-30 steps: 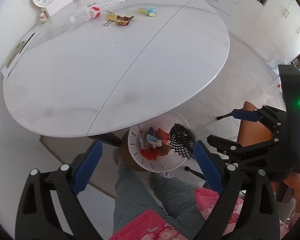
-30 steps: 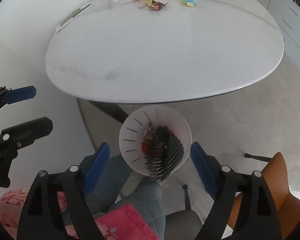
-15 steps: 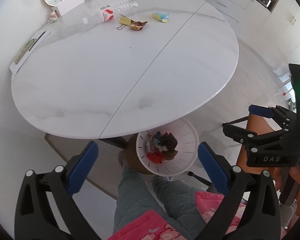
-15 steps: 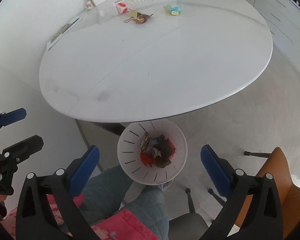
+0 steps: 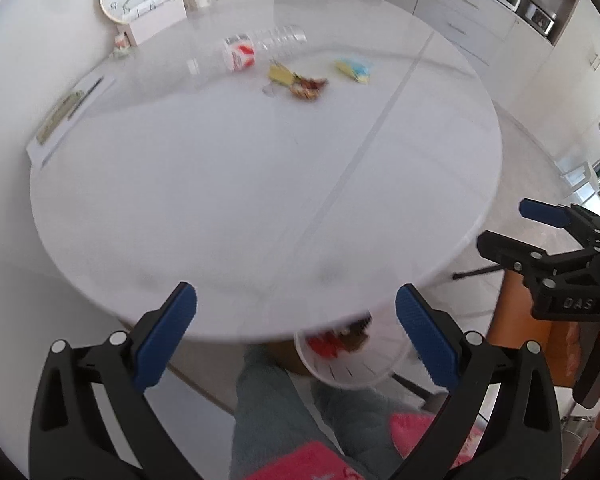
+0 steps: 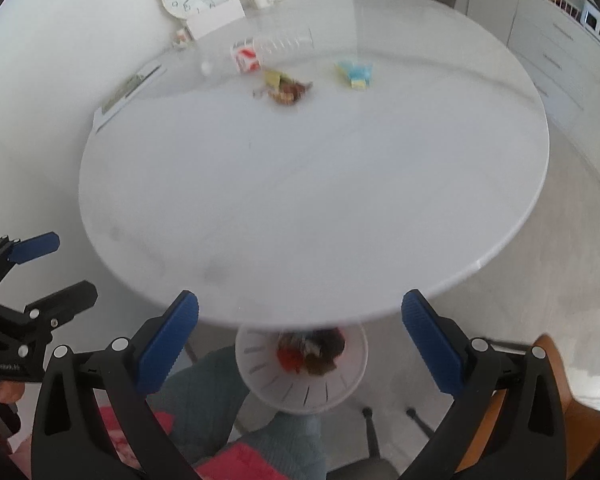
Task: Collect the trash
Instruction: 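Move both tools back over the table toward the remaining papers, then grasp the blue-yellow paper with the right tool while the left tool grasps the brown wrapper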
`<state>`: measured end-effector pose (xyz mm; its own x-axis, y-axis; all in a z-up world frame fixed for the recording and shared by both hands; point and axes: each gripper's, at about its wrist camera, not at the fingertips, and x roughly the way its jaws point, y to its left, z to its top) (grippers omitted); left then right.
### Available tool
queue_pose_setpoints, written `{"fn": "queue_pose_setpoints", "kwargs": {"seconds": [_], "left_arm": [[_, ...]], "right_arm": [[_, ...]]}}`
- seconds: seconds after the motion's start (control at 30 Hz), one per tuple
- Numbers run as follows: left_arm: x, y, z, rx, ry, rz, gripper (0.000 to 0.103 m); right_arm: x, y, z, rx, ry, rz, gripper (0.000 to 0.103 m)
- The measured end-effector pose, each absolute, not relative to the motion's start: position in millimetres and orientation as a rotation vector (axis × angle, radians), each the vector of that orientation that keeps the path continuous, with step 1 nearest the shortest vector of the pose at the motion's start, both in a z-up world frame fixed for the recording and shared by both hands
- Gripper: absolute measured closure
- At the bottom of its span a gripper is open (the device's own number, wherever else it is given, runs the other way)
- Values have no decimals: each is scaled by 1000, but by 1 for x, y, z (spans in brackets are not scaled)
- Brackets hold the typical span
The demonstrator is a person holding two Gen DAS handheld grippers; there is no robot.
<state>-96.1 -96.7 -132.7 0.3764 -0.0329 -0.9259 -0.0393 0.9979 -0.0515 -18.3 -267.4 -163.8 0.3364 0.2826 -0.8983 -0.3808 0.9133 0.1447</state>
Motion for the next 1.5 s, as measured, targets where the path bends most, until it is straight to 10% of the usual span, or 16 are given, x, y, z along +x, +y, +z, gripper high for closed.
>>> {"fn": "queue_pose_setpoints", "kwargs": {"seconds": [0.87,1.23,1.5], "left_arm": [[175,-25,-207,-38,1198,-196,7],[178,-53,-218,-147,1232,-172,8],[190,-83,-229,-227,1248,-44,19]], "right_arm": [[279,-195,-247,-32,1132,221,3],[299,-197,-276,-90,1190,240,63],[282,-223,-267,-54,1154,269,67]]}}
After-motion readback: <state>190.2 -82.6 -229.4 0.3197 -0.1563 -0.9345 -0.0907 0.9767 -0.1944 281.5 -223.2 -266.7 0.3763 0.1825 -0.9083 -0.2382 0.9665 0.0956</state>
